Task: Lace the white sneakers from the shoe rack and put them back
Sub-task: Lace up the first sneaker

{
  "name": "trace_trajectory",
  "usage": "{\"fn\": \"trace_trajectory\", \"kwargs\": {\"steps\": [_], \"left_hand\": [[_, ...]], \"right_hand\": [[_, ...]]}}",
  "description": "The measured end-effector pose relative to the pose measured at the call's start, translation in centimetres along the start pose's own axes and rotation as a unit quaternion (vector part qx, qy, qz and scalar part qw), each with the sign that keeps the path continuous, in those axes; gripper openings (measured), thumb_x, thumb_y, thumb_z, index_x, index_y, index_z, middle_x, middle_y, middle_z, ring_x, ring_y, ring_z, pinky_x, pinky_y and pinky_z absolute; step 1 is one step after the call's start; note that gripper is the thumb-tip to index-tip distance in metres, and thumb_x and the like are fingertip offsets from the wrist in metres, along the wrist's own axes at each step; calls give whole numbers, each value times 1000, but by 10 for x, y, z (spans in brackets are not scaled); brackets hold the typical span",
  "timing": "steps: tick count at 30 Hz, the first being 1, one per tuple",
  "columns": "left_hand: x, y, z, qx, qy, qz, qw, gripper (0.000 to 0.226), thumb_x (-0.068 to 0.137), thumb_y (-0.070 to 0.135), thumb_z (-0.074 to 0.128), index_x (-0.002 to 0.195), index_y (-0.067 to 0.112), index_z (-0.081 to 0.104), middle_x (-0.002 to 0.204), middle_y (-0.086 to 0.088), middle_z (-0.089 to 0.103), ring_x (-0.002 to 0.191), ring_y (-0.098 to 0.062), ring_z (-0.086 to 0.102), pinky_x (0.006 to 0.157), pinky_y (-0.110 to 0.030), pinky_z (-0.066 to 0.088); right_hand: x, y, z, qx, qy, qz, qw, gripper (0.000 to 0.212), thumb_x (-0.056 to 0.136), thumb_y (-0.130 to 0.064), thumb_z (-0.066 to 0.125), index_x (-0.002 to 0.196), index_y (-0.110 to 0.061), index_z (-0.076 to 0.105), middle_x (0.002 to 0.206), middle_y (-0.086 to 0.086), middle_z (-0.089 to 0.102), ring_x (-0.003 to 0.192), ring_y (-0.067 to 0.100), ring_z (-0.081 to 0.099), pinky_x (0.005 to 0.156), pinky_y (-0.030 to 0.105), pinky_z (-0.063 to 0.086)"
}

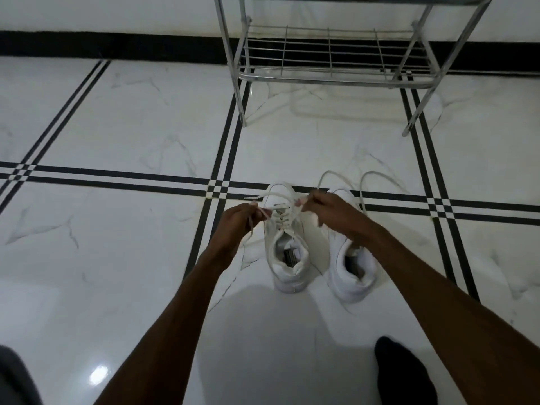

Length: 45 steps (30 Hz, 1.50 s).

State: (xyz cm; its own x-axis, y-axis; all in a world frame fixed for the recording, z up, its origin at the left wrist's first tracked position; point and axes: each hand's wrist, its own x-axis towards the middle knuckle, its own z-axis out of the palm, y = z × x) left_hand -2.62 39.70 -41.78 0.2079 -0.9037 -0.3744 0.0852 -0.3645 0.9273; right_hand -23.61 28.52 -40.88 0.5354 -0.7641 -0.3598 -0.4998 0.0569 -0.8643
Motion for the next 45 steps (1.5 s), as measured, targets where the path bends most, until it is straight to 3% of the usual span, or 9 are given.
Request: {"fn": "trace_trajectory", "kwargs": {"steps": [5, 14, 18, 25, 31, 35, 37, 39, 45], "left_hand": [[10, 8, 22, -129, 18, -7, 991, 36, 107, 22, 36, 82, 7, 56, 90, -19, 71, 93, -26, 72, 96, -35, 53], [12, 4, 34, 4, 8, 71, 997, 26, 109, 21, 41, 123, 10, 59, 75, 7, 59, 75, -9, 55, 79, -28, 50], [9, 7, 36, 110, 1, 122, 986, 28, 109, 15, 39, 133, 11, 54, 74, 18, 67, 68, 6, 59, 69, -13, 48], [12, 12, 38, 230, -4, 166, 959, 29, 104, 6, 44, 129, 18, 52, 84, -1, 66, 74, -11, 63, 70, -27, 52], [19, 7, 33, 250, 46, 146, 956, 28, 93, 2, 51, 119, -4, 41, 85, 1, 64, 76, -30, 69, 74, -46, 59], [19, 5, 32, 212, 22, 144, 966, 35, 94, 8, 55, 127, 18, 45, 112, -21, 66, 84, -4, 70, 80, -23, 56], [16, 3, 32, 119, 25, 98, 988, 35, 99, 11, 57, 119, 31, 36, 109, -24, 69, 88, -17, 71, 88, -34, 58], [13, -1, 31, 57, 27, 49, 997, 35, 101, 7, 56, 118, 18, 27, 101, -22, 73, 85, -19, 71, 86, -33, 59], [12, -3, 28, 32, 56, 2, 998, 41, 98, -3, 56, 120, 15, 26, 101, -13, 73, 77, -9, 69, 61, -14, 53]], "right_hand": [[6, -16, 15, 310, -18, 15, 950, 22, 100, -37, 52, 88, -19, 59, 95, 9, 73, 89, 23, 68, 66, 32, 42], [5, -9, 17, 144, -4, -44, 989, 35, 101, -7, 51, 130, -23, 61, 93, 8, 68, 73, 11, 61, 58, 20, 42], [7, -13, 22, 110, 57, -33, 992, 23, 95, -6, 60, 117, -14, 56, 90, 8, 77, 68, 10, 68, 51, 8, 43], [17, -13, 30, 137, 81, 10, 987, 7, 81, -12, 77, 88, -12, 80, 85, 11, 77, 72, 17, 69, 62, 25, 51], [8, -13, 28, 224, -55, -30, 973, 27, 85, -18, 75, 106, 0, 75, 104, 24, 74, 92, 25, 73, 87, 33, 60], [12, -18, 40, 203, 71, 9, 977, 23, 84, -26, 77, 94, -5, 78, 92, 21, 76, 73, 20, 68, 61, 24, 55], [13, -18, 44, 256, 78, 33, 963, 21, 87, -18, 74, 98, 0, 76, 88, 25, 73, 69, 20, 65, 58, 23, 54], [14, -16, 42, 278, 65, 35, 958, 20, 89, -11, 70, 103, 4, 73, 84, 22, 70, 65, 22, 66, 59, 23, 56], [15, -22, 18, -96, 10, -76, 992, 14, 81, -14, 79, 93, -7, 80, 84, 6, 76, 63, 12, 71, 65, 24, 60]]}}
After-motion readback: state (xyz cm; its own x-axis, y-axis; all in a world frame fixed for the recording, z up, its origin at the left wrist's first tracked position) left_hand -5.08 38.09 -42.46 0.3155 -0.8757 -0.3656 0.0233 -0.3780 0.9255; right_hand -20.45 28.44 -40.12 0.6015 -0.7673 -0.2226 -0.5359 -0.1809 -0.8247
